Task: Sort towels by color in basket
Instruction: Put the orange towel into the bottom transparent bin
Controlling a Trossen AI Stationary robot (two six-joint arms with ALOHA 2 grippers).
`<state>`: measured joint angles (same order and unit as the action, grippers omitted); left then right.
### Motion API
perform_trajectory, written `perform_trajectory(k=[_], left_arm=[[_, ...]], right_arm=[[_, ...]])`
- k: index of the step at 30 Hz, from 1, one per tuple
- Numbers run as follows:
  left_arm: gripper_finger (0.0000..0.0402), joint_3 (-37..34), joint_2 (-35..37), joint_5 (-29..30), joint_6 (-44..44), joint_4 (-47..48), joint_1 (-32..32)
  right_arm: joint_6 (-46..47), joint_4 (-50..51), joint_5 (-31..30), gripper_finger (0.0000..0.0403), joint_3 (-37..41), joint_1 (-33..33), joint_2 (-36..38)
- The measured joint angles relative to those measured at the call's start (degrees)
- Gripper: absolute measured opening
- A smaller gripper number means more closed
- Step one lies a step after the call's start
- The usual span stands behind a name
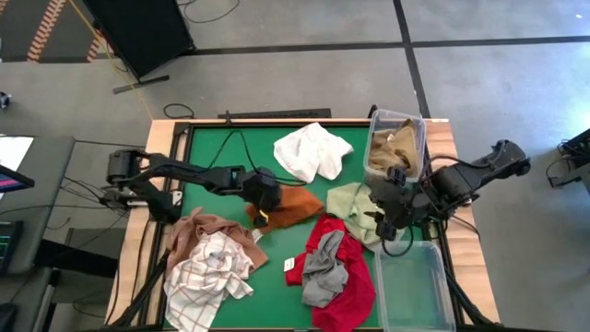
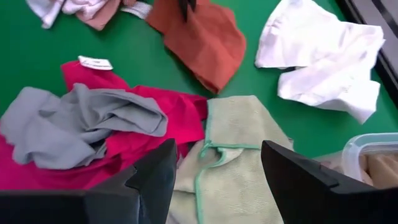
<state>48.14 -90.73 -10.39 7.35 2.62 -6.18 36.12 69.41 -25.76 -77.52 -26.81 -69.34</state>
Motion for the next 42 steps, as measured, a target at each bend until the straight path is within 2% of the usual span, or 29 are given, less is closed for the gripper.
perform_trajectory(k=[6,14,25,33,42], left_arm=[[0.0003,5.78,3.54,0.17,2.94,0.61,4.54],[0.0002,15.28,3.26,0.48,8.44,2.27,9.84],[0.0001,22.43,2.23,0.48,13.51,-6.11,14.16],[0.0001,27.48,-4.43,-1.28,13.53,-13.79,14.40],[0.0005,40.79,-14.98,-4.55,12.91,-14.50,14.92]], right_arm=[[3.80,0.49,0.17,0.0260,0.00,-4.49,0.00],[17.30,7.31,0.20,0.0260,0.00,-11.82,-0.37],[36.93,15.11,0.17,0.0260,0.00,-22.78,-0.60],[43.87,17.00,0.22,0.0260,0.00,-28.16,-3.21],[50.32,18.02,2.10,0.0260,0.00,-32.76,-5.90]])
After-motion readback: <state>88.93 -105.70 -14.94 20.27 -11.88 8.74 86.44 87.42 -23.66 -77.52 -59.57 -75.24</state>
